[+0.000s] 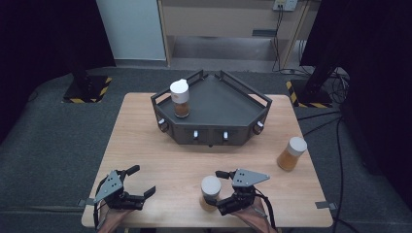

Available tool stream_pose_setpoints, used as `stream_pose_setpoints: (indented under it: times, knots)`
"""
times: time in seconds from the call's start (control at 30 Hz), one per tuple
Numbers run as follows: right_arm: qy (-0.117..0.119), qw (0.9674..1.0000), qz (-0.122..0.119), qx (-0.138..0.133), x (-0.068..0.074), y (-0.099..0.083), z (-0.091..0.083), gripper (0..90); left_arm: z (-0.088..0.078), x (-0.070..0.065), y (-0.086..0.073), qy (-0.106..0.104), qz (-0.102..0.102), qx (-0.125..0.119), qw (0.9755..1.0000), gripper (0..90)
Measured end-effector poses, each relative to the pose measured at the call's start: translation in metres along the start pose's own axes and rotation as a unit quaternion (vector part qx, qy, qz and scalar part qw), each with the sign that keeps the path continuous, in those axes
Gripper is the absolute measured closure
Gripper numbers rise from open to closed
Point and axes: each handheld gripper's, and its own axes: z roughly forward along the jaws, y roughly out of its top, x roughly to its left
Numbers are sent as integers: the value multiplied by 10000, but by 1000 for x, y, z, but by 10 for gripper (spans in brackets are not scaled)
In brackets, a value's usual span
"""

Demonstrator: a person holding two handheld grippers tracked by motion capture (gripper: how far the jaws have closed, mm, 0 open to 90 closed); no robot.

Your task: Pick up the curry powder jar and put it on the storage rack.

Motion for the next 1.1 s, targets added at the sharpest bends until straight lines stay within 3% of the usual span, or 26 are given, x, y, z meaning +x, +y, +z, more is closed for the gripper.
stream_pose_setpoints:
  times: [0.2,0.47,0.77,1.1]
  knots:
    - [43,10000,-15,20,-1,-5,5,147,0,0,0,-18,-1,6,10000,12]
    - [29,9998,-203,-2,-1,-8,11,314,0,1,0,-20,-15,8,10000,12]
    - [-84,9993,-355,36,4,-5,12,328,0,1,0,-37,-22,10,10000,12]
    - [-58,9996,-289,-41,-7,17,6,329,0,2,1,-50,-55,29,10000,12]
